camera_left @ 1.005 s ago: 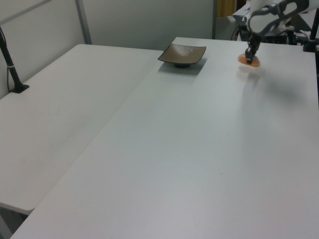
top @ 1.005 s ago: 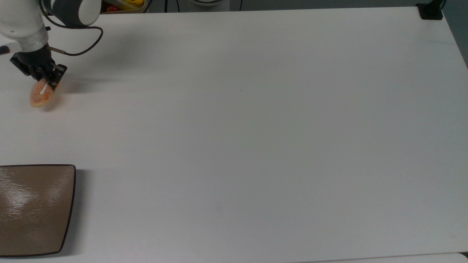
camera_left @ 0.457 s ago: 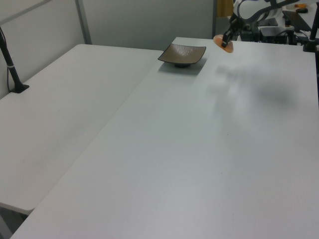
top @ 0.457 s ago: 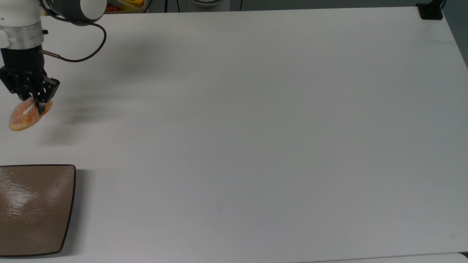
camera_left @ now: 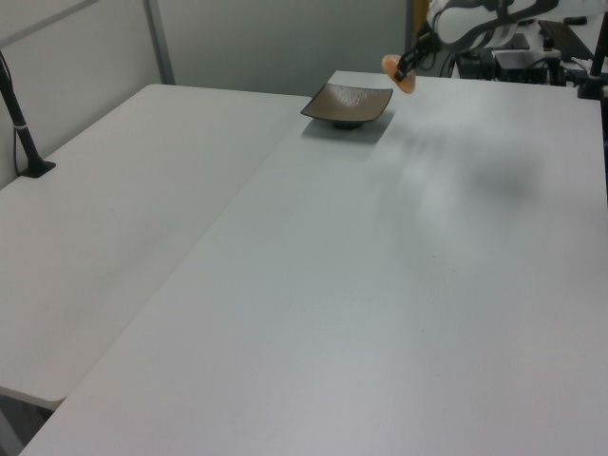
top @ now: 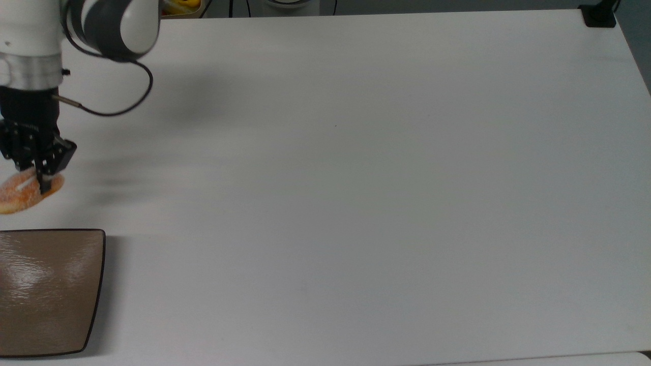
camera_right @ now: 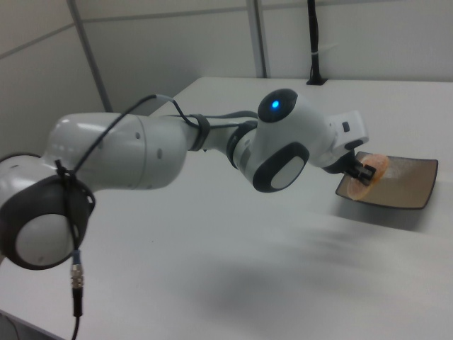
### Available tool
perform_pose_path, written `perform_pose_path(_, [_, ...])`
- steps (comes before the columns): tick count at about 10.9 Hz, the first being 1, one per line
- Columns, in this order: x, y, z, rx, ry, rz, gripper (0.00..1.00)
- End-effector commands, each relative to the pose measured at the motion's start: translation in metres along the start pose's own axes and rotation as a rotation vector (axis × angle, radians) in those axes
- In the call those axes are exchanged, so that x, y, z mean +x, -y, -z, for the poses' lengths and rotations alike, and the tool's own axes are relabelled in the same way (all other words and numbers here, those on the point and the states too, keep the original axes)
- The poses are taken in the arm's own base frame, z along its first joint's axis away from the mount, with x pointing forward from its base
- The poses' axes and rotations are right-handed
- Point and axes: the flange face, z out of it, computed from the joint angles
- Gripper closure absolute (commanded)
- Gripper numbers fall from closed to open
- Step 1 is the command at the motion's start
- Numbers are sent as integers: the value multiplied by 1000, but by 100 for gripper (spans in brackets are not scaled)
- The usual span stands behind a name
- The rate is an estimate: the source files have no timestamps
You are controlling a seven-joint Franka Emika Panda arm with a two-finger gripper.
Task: Bread is placed on a ceramic plate
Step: 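Lift the bread roll and carry it over the brown square plate, then lower the bread roll onto the plate and open the gripper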
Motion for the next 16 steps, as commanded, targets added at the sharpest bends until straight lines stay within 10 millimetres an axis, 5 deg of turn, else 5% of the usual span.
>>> perform_pose_path(1, [1,18,-32,-7,-147,-139,73])
perform_pose_path(4, [1,33,-38,23,-154,-222,67])
perform_pose_path(7, [0,36,-45,29,-150,-244,17])
perform_pose_path(8, [-1,36,-46,28,-150,-244,13])
perform_pose_path(16, [-2,36,-48,28,-146,-244,10])
